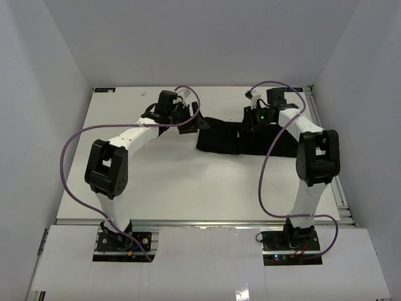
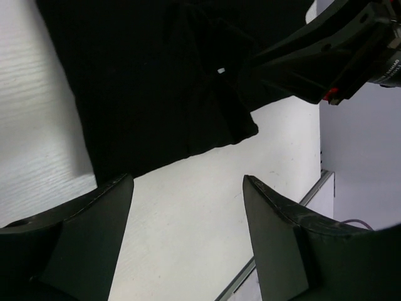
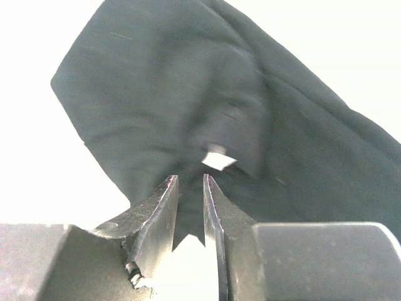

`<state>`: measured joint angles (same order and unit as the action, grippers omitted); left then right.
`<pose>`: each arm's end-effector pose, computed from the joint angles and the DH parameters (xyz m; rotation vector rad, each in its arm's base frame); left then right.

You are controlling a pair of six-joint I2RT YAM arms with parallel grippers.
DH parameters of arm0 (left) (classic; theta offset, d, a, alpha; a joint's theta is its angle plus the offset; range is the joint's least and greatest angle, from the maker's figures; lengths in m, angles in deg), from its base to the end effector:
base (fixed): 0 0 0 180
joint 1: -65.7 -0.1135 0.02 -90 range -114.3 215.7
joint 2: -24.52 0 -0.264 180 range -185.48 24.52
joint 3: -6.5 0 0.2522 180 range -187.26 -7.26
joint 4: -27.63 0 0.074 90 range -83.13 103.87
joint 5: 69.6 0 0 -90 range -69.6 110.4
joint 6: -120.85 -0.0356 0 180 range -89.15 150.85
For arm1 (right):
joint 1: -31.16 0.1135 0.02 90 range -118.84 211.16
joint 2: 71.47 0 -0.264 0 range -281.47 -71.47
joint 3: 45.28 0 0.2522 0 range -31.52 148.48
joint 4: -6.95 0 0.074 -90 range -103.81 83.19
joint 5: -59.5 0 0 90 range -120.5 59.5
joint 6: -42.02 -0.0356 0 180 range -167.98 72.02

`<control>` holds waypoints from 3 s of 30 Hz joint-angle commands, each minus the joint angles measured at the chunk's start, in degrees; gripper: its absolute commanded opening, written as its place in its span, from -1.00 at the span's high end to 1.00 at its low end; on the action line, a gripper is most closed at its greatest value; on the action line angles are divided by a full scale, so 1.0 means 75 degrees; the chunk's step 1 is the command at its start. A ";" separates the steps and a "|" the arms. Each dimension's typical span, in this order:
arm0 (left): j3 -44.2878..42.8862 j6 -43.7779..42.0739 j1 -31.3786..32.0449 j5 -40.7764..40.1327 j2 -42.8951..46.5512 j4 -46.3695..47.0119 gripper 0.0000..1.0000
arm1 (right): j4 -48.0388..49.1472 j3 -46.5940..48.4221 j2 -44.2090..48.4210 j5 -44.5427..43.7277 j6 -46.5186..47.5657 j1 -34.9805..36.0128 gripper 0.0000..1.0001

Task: Fold and stack the t-shirts
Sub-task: Fold the folded rectangular tshirt in 1/3 of the way

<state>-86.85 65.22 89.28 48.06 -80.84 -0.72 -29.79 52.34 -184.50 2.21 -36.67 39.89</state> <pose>0.3756 -0.1820 0.2473 0.0463 2.4128 -1.0536 0.4223 0.0843 0.2074 -0.6524 2.3108 0.6825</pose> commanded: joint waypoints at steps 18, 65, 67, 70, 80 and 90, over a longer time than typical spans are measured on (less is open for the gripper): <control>-0.1106 -0.0575 0.0513 0.0578 -0.1841 0.0422 -0.47 | 0.0486 0.1476 -0.1206 0.0303 -0.1215 0.0618 0.46; -0.0251 -0.0364 0.0513 0.0437 -0.1948 0.0445 -0.45 | 0.0064 -0.0750 -0.0233 0.1874 -0.0501 0.0371 0.43; -0.0228 -0.0352 0.0513 0.0437 -0.1960 0.0445 -0.45 | 0.0064 -0.0798 -0.0257 0.1733 -0.0454 0.0278 0.43; -0.0193 -0.0352 0.0513 0.0425 -0.1936 0.0457 -0.45 | -0.0158 -0.0763 -0.0397 0.1464 -0.0302 0.0113 0.45; -0.0239 -0.0305 0.0513 0.0402 -0.1878 0.0469 -0.47 | -0.1666 -0.0248 -0.0094 0.2560 0.1419 -0.0367 0.38; -0.1012 -0.0001 0.0502 0.0531 -0.0812 0.0492 -0.68 | -0.2410 0.0820 0.1020 0.0600 0.1482 -0.1725 0.04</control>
<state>-90.80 64.67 92.95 52.45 -94.87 2.98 -46.34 56.51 -179.21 15.45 -24.50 32.42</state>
